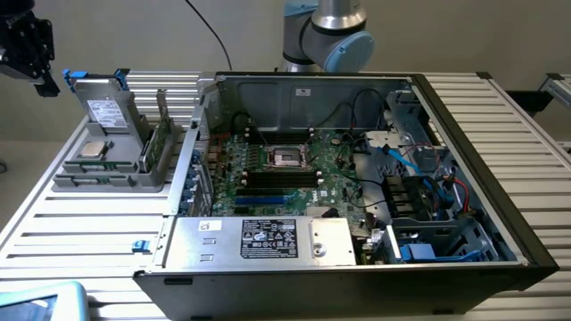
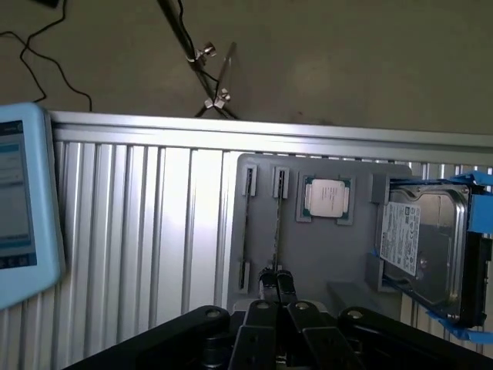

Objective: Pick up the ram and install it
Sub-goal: 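Pick up the ram and move it above insertion slot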

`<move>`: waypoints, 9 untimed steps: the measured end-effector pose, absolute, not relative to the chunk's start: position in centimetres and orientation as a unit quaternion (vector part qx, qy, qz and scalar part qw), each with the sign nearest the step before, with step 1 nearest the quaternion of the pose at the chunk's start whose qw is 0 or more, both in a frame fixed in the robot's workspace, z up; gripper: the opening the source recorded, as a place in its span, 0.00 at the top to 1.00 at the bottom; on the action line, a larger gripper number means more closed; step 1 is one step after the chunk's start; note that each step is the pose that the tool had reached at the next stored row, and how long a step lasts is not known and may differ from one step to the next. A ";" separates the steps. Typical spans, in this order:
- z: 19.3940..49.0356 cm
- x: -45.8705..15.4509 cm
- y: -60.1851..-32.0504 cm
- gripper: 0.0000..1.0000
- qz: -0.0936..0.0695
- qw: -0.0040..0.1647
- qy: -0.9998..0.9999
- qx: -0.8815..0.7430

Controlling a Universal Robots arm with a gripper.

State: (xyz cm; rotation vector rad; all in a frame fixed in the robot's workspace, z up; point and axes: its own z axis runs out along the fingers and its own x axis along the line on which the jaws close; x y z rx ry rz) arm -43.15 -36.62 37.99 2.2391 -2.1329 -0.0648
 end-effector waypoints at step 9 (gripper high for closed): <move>38.0 -43.1 -36.6 0.89 -0.021 0.024 -0.689 0.724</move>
